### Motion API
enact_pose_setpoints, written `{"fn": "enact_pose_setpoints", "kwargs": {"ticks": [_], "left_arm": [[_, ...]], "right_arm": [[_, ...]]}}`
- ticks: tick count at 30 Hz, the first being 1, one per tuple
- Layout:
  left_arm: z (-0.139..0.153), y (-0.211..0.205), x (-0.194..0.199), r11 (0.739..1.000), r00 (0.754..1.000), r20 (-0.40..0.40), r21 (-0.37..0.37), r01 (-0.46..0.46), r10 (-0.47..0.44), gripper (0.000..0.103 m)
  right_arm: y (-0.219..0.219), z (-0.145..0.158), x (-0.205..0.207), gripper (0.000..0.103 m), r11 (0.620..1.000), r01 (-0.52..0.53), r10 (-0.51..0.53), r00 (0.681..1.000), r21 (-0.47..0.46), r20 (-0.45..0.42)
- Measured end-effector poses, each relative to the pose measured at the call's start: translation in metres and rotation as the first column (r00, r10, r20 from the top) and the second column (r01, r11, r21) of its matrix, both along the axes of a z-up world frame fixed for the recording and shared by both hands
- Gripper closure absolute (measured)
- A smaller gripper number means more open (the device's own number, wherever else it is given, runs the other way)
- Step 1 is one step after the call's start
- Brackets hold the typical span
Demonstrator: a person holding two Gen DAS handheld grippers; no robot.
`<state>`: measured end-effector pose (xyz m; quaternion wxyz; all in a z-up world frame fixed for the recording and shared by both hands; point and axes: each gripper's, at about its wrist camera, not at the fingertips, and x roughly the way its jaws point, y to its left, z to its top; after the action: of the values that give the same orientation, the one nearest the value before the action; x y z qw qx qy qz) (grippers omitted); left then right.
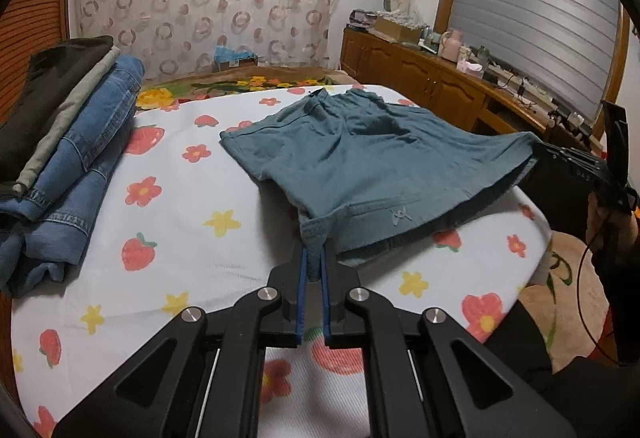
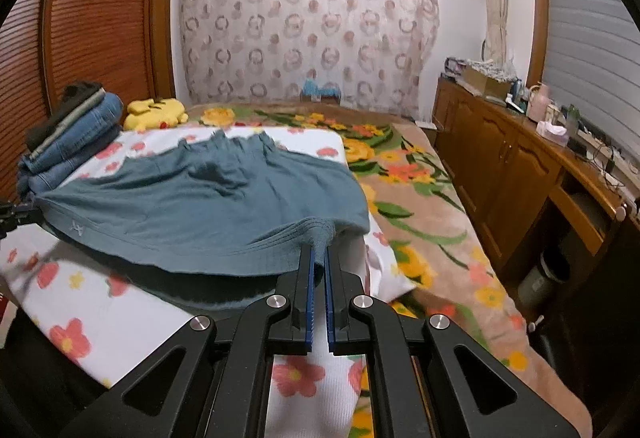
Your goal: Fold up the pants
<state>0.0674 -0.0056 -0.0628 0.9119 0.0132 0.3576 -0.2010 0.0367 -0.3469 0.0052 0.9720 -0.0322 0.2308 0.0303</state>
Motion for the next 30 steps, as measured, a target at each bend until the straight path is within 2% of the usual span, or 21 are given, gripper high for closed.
{"fn": "enact_pose_setpoints", "kwargs": {"ticks": [8,15,19,21,23,24,25,26,27,29,30], "left_arm": [[0.012,0.011,-0.017,0.999,1.0,-0.001,-0.04,0.003,-0.003,0.096],[0.001,0.011,-0.02,1.0,0.999,-0.03,-0.003,-0.015,0.015,0.096],[0.001,0.014,-0.023,1.0,0.999,-0.023,0.003,-0.023,0.023,0.092],[0.004,0.015,-0.025,1.0,1.0,-0.017,0.008,-0.021,0.021,0.084],[0.005,0.017,-0.024,1.0,1.0,-0.01,0.014,-0.023,0.023,0.071],[0.006,0.018,-0.022,1.0,1.0,-0.01,0.011,-0.024,0.024,0.067],[0.005,0.019,-0.02,1.0,1.0,-0.014,0.009,-0.025,0.025,0.057],[0.004,0.019,-0.017,0.999,0.999,-0.018,0.012,-0.034,0.034,0.049],[0.004,0.019,-0.014,0.999,0.999,-0.02,0.017,-0.04,0.04,0.046],[0.001,0.018,-0.008,0.999,0.999,-0.02,0.021,-0.041,0.041,0.03],[0.001,0.018,-0.006,0.999,0.999,-0.018,0.019,-0.039,0.04,0.029]], "right_arm": [[-0.003,-0.003,-0.036,0.099,0.999,-0.028,0.027,0.999,0.021,0.036],[-0.007,-0.027,-0.035,0.099,0.999,-0.032,0.033,0.999,0.015,-0.022],[-0.009,-0.044,-0.036,0.099,0.999,-0.029,0.03,0.998,0.014,-0.047],[-0.01,-0.044,-0.034,0.099,1.0,-0.026,0.027,0.998,0.01,-0.053],[-0.011,-0.048,-0.033,0.099,1.0,-0.027,0.027,0.998,0.013,-0.059],[-0.011,-0.049,-0.033,0.099,1.0,-0.026,0.027,0.998,0.012,-0.061],[-0.01,-0.049,-0.031,0.099,1.0,-0.027,0.028,0.998,0.011,-0.063],[-0.006,-0.041,-0.026,0.099,0.999,-0.029,0.03,0.998,0.017,-0.063],[-0.003,-0.033,-0.019,0.099,0.999,-0.029,0.03,0.997,0.013,-0.067],[-0.001,-0.028,-0.016,0.099,0.999,-0.033,0.033,0.997,0.011,-0.07],[-0.001,-0.027,-0.015,0.099,0.999,-0.035,0.036,0.997,0.011,-0.071]]}}
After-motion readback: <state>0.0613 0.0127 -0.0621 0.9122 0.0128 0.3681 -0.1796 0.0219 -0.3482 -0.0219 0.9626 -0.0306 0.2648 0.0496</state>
